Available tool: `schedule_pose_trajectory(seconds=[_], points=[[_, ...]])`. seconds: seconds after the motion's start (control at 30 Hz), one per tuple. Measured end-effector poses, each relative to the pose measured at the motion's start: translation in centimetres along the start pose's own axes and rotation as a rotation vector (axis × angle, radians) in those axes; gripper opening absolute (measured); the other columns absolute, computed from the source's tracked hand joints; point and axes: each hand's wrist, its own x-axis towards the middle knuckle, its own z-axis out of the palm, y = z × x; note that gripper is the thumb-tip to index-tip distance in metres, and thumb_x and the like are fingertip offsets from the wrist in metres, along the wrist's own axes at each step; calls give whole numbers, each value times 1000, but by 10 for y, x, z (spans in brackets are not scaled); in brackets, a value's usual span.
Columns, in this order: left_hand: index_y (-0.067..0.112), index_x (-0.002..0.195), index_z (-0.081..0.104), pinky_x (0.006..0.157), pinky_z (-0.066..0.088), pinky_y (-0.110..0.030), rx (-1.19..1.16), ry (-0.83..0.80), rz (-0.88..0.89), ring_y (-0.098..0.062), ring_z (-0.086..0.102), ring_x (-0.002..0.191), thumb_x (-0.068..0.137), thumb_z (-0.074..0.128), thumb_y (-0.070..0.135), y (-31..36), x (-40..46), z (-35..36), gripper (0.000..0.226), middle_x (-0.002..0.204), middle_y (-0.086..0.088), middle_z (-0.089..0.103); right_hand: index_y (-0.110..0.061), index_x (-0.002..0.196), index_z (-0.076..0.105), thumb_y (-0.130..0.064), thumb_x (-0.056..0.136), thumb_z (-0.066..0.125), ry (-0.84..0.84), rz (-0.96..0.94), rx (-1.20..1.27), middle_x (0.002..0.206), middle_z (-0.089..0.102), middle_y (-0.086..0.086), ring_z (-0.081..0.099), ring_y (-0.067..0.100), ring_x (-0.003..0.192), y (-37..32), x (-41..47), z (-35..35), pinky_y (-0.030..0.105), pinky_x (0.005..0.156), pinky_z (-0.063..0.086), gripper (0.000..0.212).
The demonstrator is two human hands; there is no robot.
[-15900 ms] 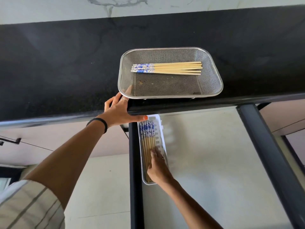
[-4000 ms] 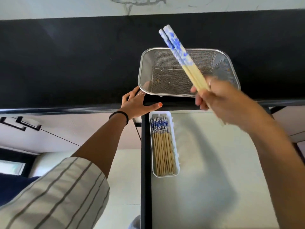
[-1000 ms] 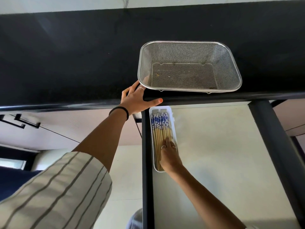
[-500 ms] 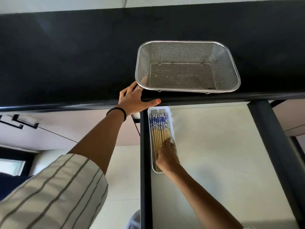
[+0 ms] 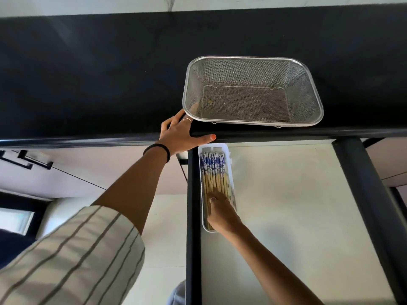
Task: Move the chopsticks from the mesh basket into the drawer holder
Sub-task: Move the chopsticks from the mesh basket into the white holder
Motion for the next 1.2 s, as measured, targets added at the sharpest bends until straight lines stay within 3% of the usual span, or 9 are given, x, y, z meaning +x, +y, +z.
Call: schedule_pose_trajectory(seconds=[0.1,0.27,0.43,0.6,0.77,1.03,1.2], points=[[45,144,0,106,-1,-28,-7,-2,1,-11,4,139,70,50,76,0,0,0,94,153,7,14,0,147,25,-6,91,42,-37,-16,-61,162,2,8,11,26,148,2,-1,2,39,120,19,59],[45,143,1,103,-2,-24,-17,2,8,-9,3,138,69,50,77,-1,1,1,95,153,8,15,5,147,15,-10,89,48,-2,104,-8,160,-8,13,13,33,146,-1,-1,3,38,120,20,68],[46,142,3,104,-2,-27,-6,19,28,-10,4,138,68,48,79,-4,3,4,93,153,9,16,6,143,27,-13,91,47,50,147,27,159,-4,17,15,36,144,-2,0,2,38,119,19,59],[42,144,7,104,-1,-27,15,15,25,-10,4,138,66,46,81,-7,5,6,95,153,7,16,6,146,18,-12,92,45,33,157,34,159,-2,18,16,38,144,-1,2,3,40,118,21,63],[41,144,8,104,-1,-28,20,26,33,-12,5,139,68,48,78,-5,5,5,94,153,6,17,1,146,22,-12,92,41,65,106,26,156,17,15,24,40,140,1,-1,8,43,116,25,59],[46,143,0,106,-2,-28,11,20,16,-10,4,139,68,50,77,-4,5,4,96,153,7,16,3,149,7,-12,91,37,117,125,41,159,6,21,7,35,147,5,-4,19,38,120,7,67],[47,142,1,105,-2,-28,16,38,24,-9,5,139,67,50,78,-5,4,5,95,153,9,17,2,149,5,-12,90,38,138,107,37,159,2,21,2,31,149,3,-1,20,34,121,4,69]])
